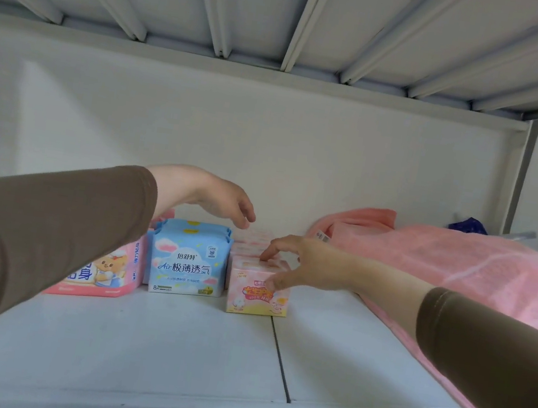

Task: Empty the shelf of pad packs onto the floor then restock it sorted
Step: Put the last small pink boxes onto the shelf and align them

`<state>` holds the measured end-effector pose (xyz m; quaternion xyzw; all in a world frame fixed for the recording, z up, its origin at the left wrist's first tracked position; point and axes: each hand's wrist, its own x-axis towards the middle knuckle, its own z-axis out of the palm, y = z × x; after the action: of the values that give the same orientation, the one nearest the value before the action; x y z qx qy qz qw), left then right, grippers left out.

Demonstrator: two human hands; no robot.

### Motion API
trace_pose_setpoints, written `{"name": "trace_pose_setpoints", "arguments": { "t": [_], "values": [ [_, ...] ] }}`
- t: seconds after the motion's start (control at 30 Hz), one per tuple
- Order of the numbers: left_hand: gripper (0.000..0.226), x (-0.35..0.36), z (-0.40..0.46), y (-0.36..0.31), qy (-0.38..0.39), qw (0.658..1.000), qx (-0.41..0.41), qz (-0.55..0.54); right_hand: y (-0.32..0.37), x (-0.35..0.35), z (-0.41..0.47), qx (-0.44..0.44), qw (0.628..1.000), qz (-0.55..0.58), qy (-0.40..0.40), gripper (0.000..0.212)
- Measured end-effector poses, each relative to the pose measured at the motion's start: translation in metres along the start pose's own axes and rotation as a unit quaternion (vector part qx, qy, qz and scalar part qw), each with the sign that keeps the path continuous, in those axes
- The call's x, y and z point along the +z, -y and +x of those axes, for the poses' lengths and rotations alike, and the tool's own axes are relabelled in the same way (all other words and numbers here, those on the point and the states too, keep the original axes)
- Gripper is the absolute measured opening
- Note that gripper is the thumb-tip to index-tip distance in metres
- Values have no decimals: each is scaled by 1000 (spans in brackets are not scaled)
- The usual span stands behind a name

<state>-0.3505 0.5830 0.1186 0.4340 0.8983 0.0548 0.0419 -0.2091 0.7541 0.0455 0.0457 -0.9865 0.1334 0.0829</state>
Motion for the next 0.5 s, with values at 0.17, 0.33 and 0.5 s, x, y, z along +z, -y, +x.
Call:
{"name": "trace_pose_setpoints", "arguments": {
  "t": [0.17,0.33,0.5],
  "values": [
    [41,2,-2,7,-38,999,12,-6,-3,5,8,14,1000,-8,-8,48],
    [38,5,-3,12,-44,999,21,-8,-4,7,12,9,1000,-2,-11,48],
    [39,11,-4,12,-35,999,21,1,-2,7,11,27,1000,2,-12,55]
  ]
}}
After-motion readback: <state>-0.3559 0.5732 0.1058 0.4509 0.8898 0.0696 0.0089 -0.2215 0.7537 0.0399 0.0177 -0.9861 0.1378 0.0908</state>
